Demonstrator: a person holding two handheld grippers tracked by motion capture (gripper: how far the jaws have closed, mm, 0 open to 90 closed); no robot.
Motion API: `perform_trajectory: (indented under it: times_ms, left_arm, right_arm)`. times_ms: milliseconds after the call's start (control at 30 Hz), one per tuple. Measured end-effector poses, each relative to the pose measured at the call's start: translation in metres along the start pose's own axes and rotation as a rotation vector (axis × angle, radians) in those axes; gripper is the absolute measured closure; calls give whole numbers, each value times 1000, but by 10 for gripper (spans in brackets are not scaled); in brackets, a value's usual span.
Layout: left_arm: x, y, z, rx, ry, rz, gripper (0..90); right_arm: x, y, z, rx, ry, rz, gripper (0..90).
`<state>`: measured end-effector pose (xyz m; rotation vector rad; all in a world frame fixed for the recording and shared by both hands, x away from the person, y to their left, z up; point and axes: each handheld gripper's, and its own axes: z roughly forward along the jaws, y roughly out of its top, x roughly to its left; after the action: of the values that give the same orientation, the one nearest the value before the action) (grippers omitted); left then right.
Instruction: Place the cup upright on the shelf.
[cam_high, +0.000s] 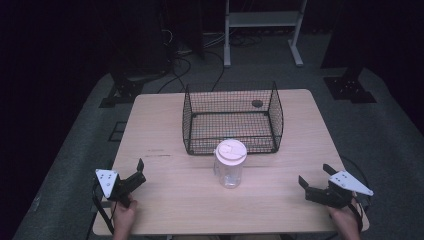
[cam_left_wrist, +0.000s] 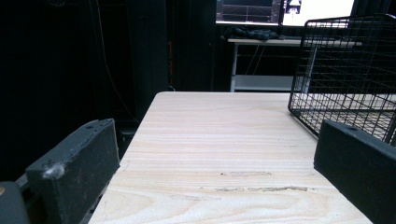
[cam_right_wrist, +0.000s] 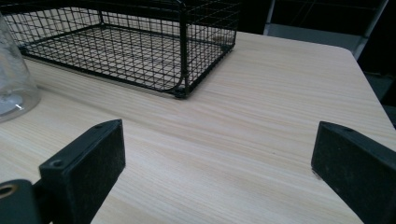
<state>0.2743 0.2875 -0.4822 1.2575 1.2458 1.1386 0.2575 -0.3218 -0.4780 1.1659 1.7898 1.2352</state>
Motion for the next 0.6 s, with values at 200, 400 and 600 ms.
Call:
perform_trajectory:
  times_ms: [200,400,600]
  left_arm:
    - [0,0,0,1,2,3,0]
    - [-1,0,0,-3,-4,7,0]
    - [-1,0,-1,-4,-5,4,0]
  right_arm:
    - [3,3,1,-11,13,-7,24]
    - [8,14,4,-23,27,-28,24]
    - [15,25,3,-37,45,-49,24]
